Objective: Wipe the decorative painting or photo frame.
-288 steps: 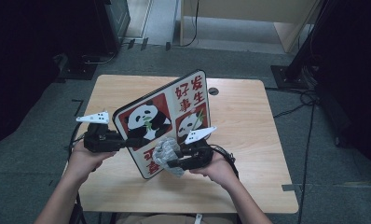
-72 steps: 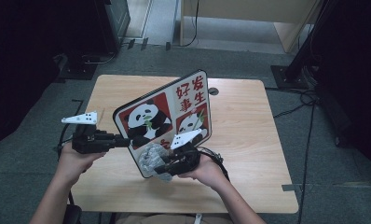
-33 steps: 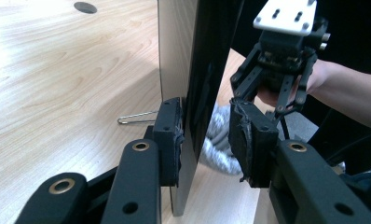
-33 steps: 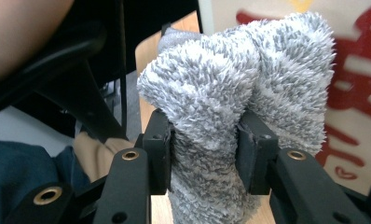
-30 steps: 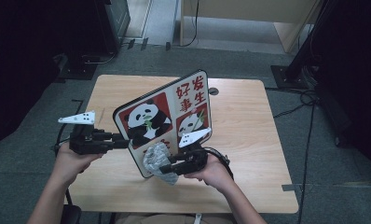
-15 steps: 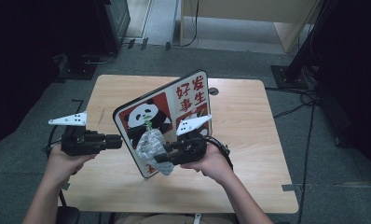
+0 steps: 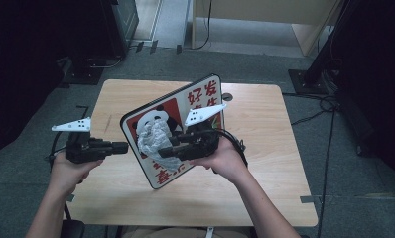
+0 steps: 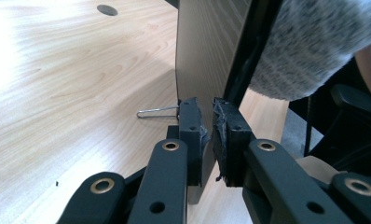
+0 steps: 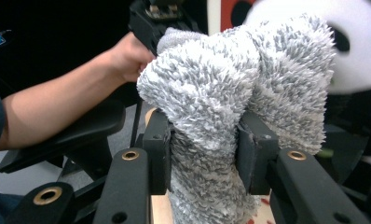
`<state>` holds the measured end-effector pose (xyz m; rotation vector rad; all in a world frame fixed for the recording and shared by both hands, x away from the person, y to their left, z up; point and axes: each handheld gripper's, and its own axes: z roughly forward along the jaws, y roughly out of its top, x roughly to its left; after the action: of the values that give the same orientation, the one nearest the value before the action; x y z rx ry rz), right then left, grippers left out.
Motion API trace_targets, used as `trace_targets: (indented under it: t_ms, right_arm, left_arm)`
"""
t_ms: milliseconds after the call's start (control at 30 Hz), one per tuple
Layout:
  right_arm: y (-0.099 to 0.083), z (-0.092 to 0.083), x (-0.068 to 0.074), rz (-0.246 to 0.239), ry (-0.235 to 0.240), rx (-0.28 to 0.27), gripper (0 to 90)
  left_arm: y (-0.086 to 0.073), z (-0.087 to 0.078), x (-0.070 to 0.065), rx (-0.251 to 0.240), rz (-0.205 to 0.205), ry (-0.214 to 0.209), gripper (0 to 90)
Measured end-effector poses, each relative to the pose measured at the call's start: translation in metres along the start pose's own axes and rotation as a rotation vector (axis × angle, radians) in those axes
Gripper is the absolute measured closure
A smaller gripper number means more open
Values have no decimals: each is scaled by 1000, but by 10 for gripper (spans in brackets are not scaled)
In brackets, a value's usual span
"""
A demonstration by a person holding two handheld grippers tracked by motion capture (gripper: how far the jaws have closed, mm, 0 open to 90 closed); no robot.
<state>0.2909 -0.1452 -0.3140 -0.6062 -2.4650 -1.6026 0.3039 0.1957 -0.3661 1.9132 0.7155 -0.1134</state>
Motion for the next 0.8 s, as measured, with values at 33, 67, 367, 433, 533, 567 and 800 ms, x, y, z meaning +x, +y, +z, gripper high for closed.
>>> trace_targets:
  t_ms: [33,67,367,433,533,567,800]
  right_arm:
    - [3,0,1,-3,1,1,619]
    - [7,0,2,-6,-1,3,619]
    - [39,1,15,-50,-5,-10,619]
    - [46,3,17,-61,-4,-13,619]
    - [55,6,20,-71,-5,-16,619]
    - [57,7,20,-69,-4,-18,619]
    - [58,20,18,-53,10,-6,619]
  left_arm:
    - [1,1,1,-2,-2,-1,831]
    - [1,1,1,-7,-1,5,831]
    - [8,6,3,-19,11,-8,825]
    - [10,8,3,-17,19,-7,824]
    - [11,9,3,-12,33,-12,824]
    - [11,10,3,-11,34,-14,824]
    - [11,6,7,-29,26,-39,823]
